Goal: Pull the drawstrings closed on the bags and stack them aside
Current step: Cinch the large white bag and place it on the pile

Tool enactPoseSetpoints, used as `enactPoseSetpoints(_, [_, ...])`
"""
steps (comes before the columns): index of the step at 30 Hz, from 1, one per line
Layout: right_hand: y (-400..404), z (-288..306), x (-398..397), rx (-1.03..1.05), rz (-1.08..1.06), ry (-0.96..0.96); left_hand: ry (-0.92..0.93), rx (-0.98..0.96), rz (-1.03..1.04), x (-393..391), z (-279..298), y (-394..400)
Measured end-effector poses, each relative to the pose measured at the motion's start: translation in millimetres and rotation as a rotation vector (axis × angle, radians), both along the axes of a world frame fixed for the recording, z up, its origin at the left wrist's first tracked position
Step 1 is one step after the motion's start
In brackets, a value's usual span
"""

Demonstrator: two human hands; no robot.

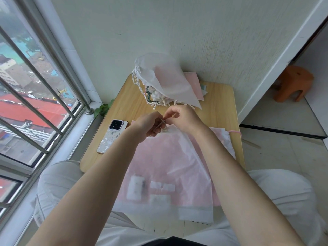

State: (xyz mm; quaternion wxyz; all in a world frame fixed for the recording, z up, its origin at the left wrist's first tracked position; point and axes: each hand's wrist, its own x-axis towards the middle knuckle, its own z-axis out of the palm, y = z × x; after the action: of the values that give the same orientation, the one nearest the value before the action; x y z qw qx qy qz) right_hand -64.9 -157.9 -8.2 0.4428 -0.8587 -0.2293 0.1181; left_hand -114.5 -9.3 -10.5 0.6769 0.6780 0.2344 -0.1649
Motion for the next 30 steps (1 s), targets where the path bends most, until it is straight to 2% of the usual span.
enactPoseSetpoints(3, [-3.9,-2.9,2.6,-0.011,0.035,0.023,-0.032,0.014,-0.011,-0.6,0.6,2.3])
enactPoseSetpoints(9, [-14.5,-2.1,7.7,-0.025,0.025,0.084,-0.243,0.155,0.020,-3.3,-4.9,8.9])
enactPoseSetpoints(14, [-7.3,5.2,-1.4,0.168,0.002,0.241,-0.348,0.378,-0.074,-2.6,-2.2,4.8])
enactPoseSetpoints(20, [0.2,-0.1,-3.9,0.039,-0.033,0.110,-0.334,0.471,-0.025,-2.2,-1.8,4.3])
enactPoseSetpoints(24, [0.8,0.2,-5.3,-0.030,-0.054,-0.030,-0.288,0.289,0.091,-8.4,4.9,6.7])
enactPoseSetpoints(26, [-0.3,0.2,-5.5,-0.038,-0.061,-0.068,-0.231,0.281,0.040,-10.4,7.0,7.6])
enactPoseSetpoints(30, [0.2,-3.7,-5.2,-0.037,-0.072,-0.113,-0.173,0.408,-0.035,-6.9,4.2,5.3])
